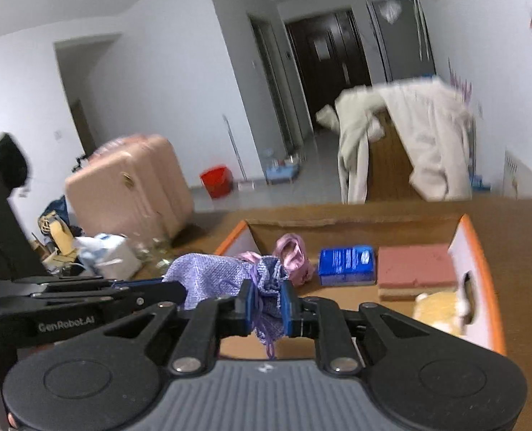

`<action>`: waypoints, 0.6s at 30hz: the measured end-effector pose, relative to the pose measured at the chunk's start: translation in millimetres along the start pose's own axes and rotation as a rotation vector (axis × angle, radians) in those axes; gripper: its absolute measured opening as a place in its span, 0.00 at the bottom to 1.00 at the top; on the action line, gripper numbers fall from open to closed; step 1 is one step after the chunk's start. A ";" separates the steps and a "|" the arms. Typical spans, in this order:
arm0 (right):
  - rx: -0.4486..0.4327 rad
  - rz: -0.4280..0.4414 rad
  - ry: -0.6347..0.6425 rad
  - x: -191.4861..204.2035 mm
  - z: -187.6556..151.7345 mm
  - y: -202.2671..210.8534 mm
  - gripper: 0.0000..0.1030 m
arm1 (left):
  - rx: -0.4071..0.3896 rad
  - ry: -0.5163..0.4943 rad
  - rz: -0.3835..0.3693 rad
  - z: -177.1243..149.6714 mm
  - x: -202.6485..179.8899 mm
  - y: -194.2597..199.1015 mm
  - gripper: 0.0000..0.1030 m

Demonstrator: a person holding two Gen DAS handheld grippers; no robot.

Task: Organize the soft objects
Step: 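Carry the purple pouch into the cardboard box and open both grippers, then withdraw both tools from the box toward the light-blue fluffy plush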

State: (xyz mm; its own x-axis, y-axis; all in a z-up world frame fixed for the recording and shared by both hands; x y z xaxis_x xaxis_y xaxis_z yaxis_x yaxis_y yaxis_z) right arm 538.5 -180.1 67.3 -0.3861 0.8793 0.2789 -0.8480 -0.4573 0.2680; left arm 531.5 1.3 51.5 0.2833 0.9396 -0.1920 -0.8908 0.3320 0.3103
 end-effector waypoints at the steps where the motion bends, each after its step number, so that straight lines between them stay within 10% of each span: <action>1: 0.024 -0.006 -0.011 -4.2 -5.7 -15.3 0.15 | 0.022 -0.004 0.017 -5.1 6.4 -11.8 0.09; 8: 0.140 -0.018 0.025 -5.4 -48.0 -58.4 0.15 | 0.118 -0.101 0.080 -41.0 30.8 -46.9 0.12; 12: 0.172 -0.009 0.046 -2.2 -55.7 -59.9 0.19 | 0.087 -0.112 0.079 -38.4 28.6 -38.7 0.39; 18: 0.156 0.000 0.103 6.1 -42.1 -33.9 0.36 | 0.051 -0.132 0.103 -19.1 19.5 -16.2 0.46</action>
State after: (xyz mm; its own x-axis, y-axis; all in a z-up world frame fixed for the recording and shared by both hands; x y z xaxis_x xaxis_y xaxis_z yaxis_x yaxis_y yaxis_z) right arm 549.6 -153.6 21.0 -0.4275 0.8848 0.1853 -0.7847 -0.4650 0.4100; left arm 544.6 12.7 25.0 0.2391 0.9704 -0.0335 -0.8994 0.2343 0.3690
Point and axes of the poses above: each gripper's, at about its wrist camera, not at the fingertips, and y roughly against the way its jaws point, x to its left, z to its top, the point moved 6 cm from there along -y, roughly the way its jaws point, and after that the axes turned 15 degrees about -x, right-handed, at the moved point
